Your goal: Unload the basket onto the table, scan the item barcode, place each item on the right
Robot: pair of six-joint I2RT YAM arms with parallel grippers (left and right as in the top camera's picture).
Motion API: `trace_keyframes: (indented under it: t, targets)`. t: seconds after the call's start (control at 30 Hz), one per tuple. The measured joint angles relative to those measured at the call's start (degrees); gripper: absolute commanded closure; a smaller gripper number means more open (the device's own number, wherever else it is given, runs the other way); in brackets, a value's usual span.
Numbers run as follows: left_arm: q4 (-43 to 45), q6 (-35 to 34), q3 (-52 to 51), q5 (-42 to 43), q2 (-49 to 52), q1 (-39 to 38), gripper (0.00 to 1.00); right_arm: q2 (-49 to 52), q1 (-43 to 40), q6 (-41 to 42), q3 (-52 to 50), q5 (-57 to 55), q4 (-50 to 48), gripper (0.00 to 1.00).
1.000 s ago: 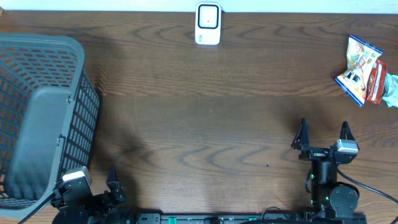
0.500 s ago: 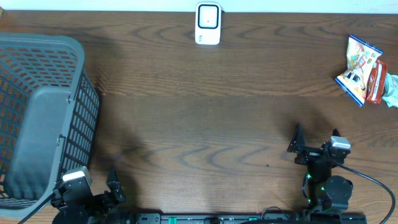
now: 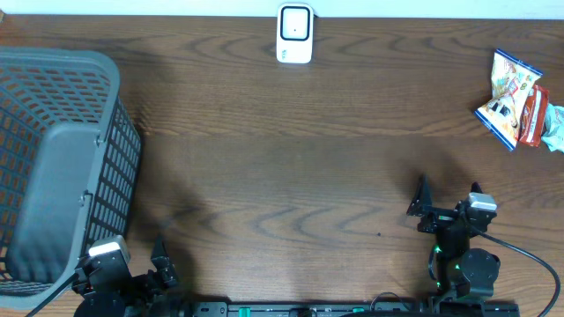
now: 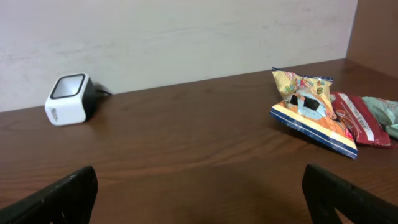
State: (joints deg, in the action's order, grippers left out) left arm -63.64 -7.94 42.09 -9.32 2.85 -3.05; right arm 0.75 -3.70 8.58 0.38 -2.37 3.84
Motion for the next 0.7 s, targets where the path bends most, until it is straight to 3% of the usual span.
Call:
trace_keyframes:
  t: [0.43, 0.63, 0.7]
  targets:
    - [2.7, 0.0, 0.0, 0.0, 0.0, -1.6, 0.02, 0.0, 0.0, 0.0, 0.0, 0.0, 0.0, 0.01]
    - [13.9, 0.0, -2.0, 0.0, 0.0, -1.6, 0.02, 0.0, 0.0, 0.0, 0.0, 0.0, 0.0, 0.01]
    - [21.4, 0.0, -6.1, 0.0, -0.1, -1.6, 0.02, 0.0, 0.0, 0.0, 0.0, 0.0, 0.0, 0.01]
